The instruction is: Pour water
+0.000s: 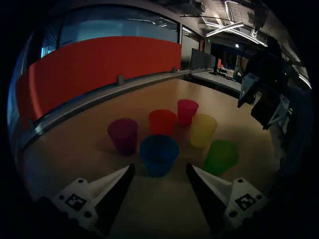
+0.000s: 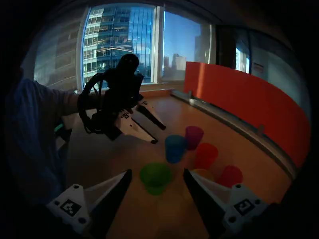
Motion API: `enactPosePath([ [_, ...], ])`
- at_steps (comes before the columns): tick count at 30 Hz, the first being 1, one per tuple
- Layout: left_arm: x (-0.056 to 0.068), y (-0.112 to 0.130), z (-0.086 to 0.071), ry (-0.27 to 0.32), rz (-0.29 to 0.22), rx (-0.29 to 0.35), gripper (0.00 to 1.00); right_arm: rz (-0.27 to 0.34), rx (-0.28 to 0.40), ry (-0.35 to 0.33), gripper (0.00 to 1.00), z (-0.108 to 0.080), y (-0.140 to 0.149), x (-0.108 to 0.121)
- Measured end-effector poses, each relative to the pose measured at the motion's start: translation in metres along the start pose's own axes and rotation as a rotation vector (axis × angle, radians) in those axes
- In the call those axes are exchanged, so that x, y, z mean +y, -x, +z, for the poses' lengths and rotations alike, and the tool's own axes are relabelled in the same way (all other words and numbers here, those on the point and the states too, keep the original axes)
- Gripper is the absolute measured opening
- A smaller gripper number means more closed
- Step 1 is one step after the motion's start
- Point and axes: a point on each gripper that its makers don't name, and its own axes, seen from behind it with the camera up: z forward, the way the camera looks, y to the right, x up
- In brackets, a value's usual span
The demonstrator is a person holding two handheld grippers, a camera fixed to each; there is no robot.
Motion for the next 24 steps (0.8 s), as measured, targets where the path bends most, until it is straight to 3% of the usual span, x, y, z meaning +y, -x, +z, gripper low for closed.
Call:
enactPosePath([
  [13, -0.002, 0.015, 0.026, 0.022, 0.026, -0.062, 0.95, -0.006, -0.049, -0.023, 1.0, 0.014, 0.023, -0.004],
  [24, -0.003, 0.009, 0.043, 0.046, 0.03, -0.055, 0.95, 0.001, -0.086, -0.037, 1.0, 0.026, 0.043, -0.005],
])
